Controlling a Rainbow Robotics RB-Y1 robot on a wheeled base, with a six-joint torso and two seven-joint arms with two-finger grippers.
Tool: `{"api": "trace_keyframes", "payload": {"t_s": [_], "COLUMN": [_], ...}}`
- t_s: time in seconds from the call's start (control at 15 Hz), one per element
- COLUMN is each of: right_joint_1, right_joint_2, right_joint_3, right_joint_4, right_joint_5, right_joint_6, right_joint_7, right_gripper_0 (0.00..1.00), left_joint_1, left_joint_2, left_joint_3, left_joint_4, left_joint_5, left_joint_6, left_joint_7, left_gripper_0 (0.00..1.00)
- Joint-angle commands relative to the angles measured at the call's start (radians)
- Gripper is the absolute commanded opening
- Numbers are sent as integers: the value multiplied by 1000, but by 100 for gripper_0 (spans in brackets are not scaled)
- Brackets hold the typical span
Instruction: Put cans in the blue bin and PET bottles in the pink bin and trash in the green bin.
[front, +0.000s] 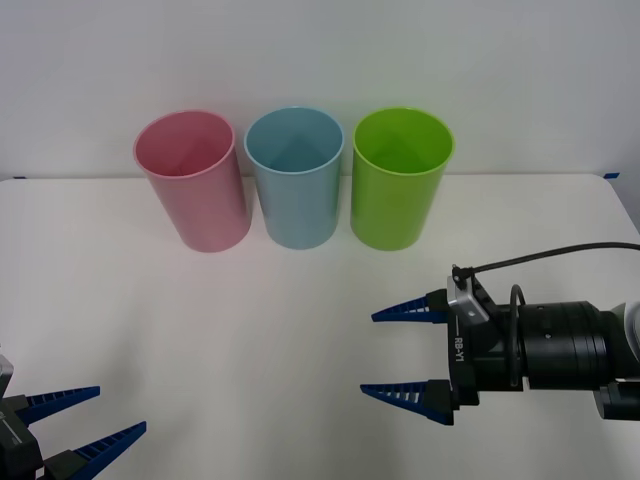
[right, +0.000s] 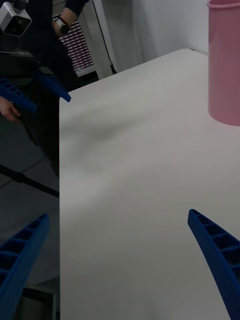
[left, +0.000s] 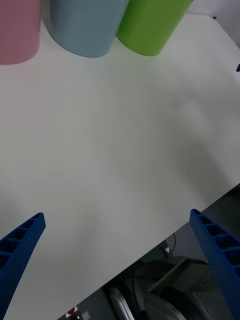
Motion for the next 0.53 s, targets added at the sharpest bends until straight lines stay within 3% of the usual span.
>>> {"api": "trace_keyframes", "payload": {"t_s": [0.07, 0.33, 0.53], "right_joint_1": [16, 50, 56], "right_joint_2": [-1, -6, -15], "right_joint_3": [1, 29, 29], "right_joint_4": [42, 42, 42], "right_joint_5": [-3, 29, 44], "right_joint_6": [22, 165, 168], "right_joint_7": [40, 110, 126], "right_gripper_0": [95, 94, 94], "left_joint_1": [0, 0, 0], "left_joint_2": [0, 0, 0], "left_joint_3": [0, 0, 0], "left_joint_4": [0, 0, 0], "left_joint_5": [0, 0, 0], "left_joint_6": [0, 0, 0], "left_joint_7": [0, 0, 0], "left_gripper_0": [100, 100, 100]}}
